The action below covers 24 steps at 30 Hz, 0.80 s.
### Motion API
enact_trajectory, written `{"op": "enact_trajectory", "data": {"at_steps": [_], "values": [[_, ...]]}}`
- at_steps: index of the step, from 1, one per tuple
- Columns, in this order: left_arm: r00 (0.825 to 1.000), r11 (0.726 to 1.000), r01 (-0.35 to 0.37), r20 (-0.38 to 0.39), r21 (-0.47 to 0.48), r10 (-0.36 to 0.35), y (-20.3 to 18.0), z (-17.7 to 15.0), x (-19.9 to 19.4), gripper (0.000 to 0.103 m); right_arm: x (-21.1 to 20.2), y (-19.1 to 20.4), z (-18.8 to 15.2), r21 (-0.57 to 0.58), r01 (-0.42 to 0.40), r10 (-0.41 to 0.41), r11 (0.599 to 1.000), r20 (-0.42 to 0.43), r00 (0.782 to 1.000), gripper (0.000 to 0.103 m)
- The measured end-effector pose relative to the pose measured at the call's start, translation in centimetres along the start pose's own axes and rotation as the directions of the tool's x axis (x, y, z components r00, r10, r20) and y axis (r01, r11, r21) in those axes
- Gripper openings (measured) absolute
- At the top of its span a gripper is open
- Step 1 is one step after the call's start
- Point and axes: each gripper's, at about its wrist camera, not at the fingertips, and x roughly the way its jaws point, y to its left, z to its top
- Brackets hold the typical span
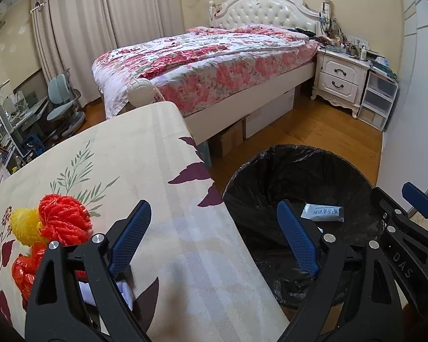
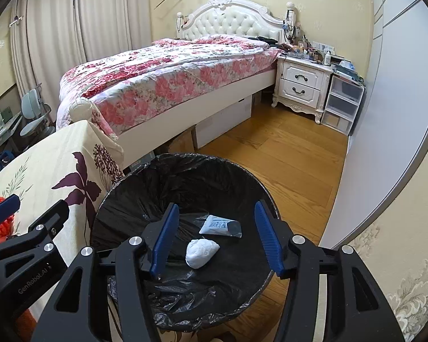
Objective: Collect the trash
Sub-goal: 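Open both tools to drop the tissue ball and milk tube into the bin, then move both tools back over the pile of items on the bed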
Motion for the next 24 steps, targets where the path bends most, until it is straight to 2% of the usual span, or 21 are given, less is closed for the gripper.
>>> {"op": "enact_trajectory", "data": {"at_steps": [13, 24], "values": [[0.999, 0.997, -0.047, 0.007, -0.061, 0.048, 4.4, -2.3, -4.4, 0.088, -3.2, 2.2, -1.1, -0.044, -0.051, 0.051, 0.998, 0.009, 0.999, 0.056], [0.99, 0.976, -0.138, -0.014, -0.17, 0.138, 12.5, -6.1, -8.7, 0.088, -6.1, 7.1, -1.9, -0.125, -0.147, 0.151, 0.981, 0.02, 0.988, 0.056]]}}
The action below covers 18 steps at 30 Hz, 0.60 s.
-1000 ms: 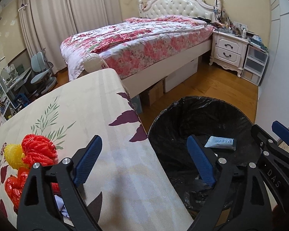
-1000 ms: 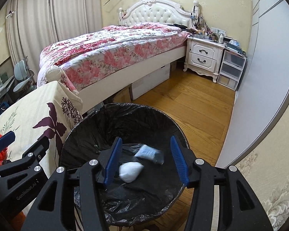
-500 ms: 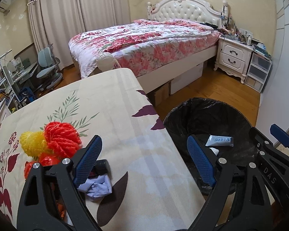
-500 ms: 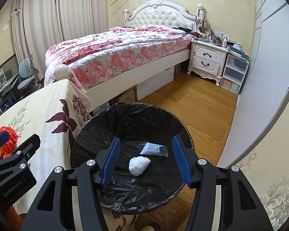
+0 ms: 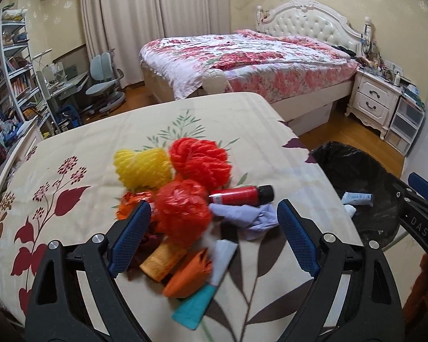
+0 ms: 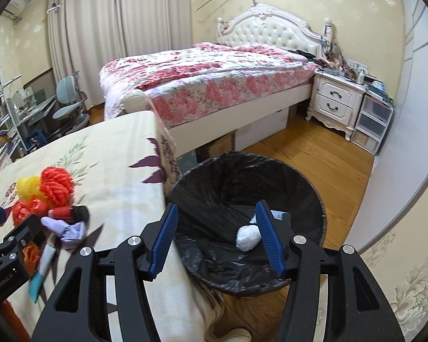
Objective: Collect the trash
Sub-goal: 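Move both tools back over the pile of items on the bed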
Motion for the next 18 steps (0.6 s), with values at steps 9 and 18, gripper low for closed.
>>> {"op": "enact_trajectory", "data": {"at_steps": [9, 18], "values": [[0.997, 0.995, -0.075, -0.027, -0.073, 0.074, 6.5, -2.7, -1.6, 0.088, -1.0, 5.3, -2.3, -0.075, -0.099, 0.096, 0.992, -0.05, 0.994, 0.056], [0.987, 0.983, -0.152, -0.062, -0.1, 0.147, 10.5, -5.8, -2.0, 0.088, -2.1, 11.6, -4.7, -0.202, -0.212, 0.193, 0.956, -0.109, 0.975, 0.056]]}}
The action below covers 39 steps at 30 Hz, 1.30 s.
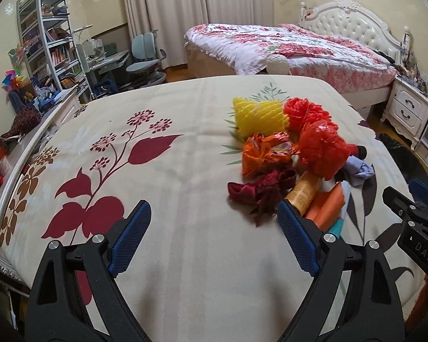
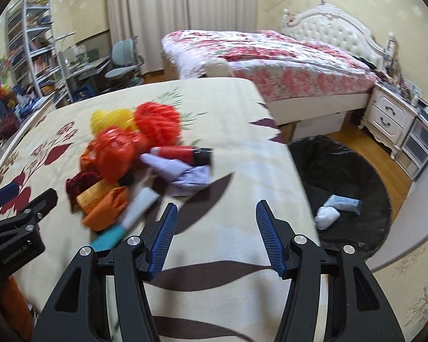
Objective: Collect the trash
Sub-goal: 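Move both tools back over the pile of items on the bed, then grasp the white-and-teal tube with the right tool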
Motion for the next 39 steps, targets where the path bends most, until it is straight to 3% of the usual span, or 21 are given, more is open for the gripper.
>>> {"op": "enact_trajectory", "data": {"at_steps": [7, 16, 29, 34, 36, 39], "values": [[0.999, 0.998, -0.038, -0.025, -0.051, 0.037, 3.4, -1.3, 0.6, 0.088, 0.5, 3.9, -0.5, -0.049, -0.081, 0.079, 0.996, -0.041, 0.996, 0.056], [0.999, 0.995, -0.039, -0.029, -0.092, 0.036, 5.1, -1.9, 0.7, 0.088, 1.8, 7.6, -1.2, -0.124, -0.111, 0.1, 0.986, -0.092, 0.991, 0.058], [0.999, 0.997, 0.022, -0.031, -0.069, -0.024, 2.9, -2.3, 0.9, 0.088, 1.5, 4.0, -1.8, -0.07, -0.013, 0.006, 0.997, -0.095, 0.995, 0.061], [0.999, 0.998, 0.034, -0.031, -0.052, -0.036, 1.9, -2.5, 0.9, 0.088, 1.4, 4.0, -1.4, -0.068, -0.031, 0.025, 0.997, -0.087, 0.996, 0.061], [0.999, 0.998, 0.036, -0.031, -0.047, -0.037, 1.7, -2.5, 0.9, 0.088, 1.6, 4.5, -1.2, -0.084, -0.043, 0.036, 0.996, -0.08, 0.996, 0.058], [0.999, 0.998, 0.042, -0.028, -0.039, -0.043, 1.2, -2.5, 0.9, 0.088, 2.0, 4.8, -1.3, -0.102, -0.067, 0.058, 0.992, -0.092, 0.994, 0.043]]}}
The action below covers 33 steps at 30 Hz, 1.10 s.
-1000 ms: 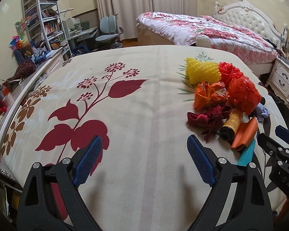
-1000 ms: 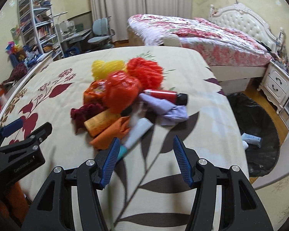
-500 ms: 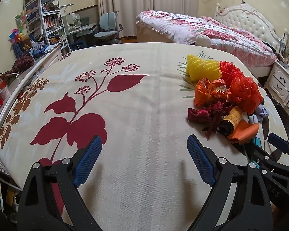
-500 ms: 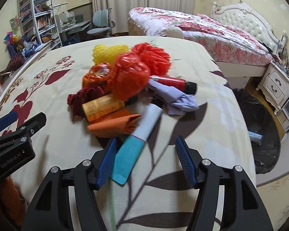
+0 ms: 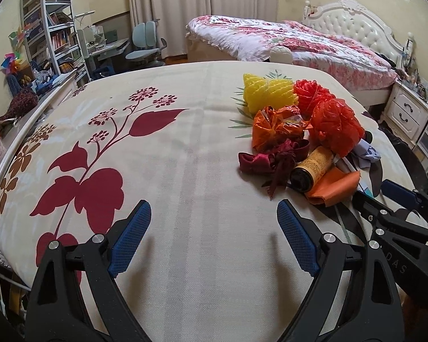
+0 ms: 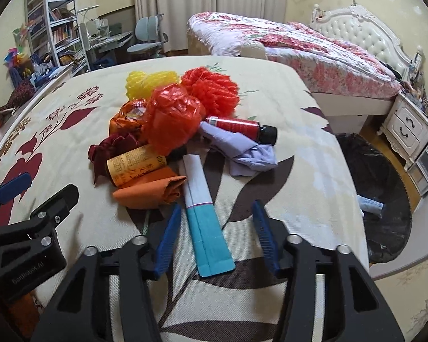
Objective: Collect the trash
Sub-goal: 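Grasp the white-and-teal tube with the right tool, then grasp the orange folded paper with the left tool while the right tool holds the teal tube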
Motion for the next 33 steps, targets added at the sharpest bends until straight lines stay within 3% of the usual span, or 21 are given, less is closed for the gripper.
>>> {"op": "enact_trajectory", "data": {"at_steps": [3, 16, 22, 33], "values": [[1.0, 1.0, 0.005, 0.001, 0.014, -0.005, -0.6, -0.1, 0.0, 0.088, -0.2, -0.2, -0.1, 0.001, -0.051, 0.051, 0.999, -0.001, 0.999, 0.024], [0.997, 0.994, 0.076, 0.002, 0.079, -0.077, -4.8, -0.1, 0.1, 0.088, -1.3, -4.3, -1.7, 0.078, -0.011, 0.012, 0.997, -0.006, 1.0, 0.022], [0.994, 0.991, 0.107, -0.034, 0.087, -0.104, -7.1, 0.5, 1.0, 0.088, -1.5, -6.1, -2.1, 0.114, -0.013, 0.013, 0.993, -0.002, 1.0, 0.022], [0.995, 0.992, 0.082, -0.064, 0.098, -0.076, -9.3, 1.7, 2.3, 0.087, -1.2, -7.5, -2.2, 0.136, -0.046, 0.044, 0.99, 0.015, 0.999, 0.022]]}}
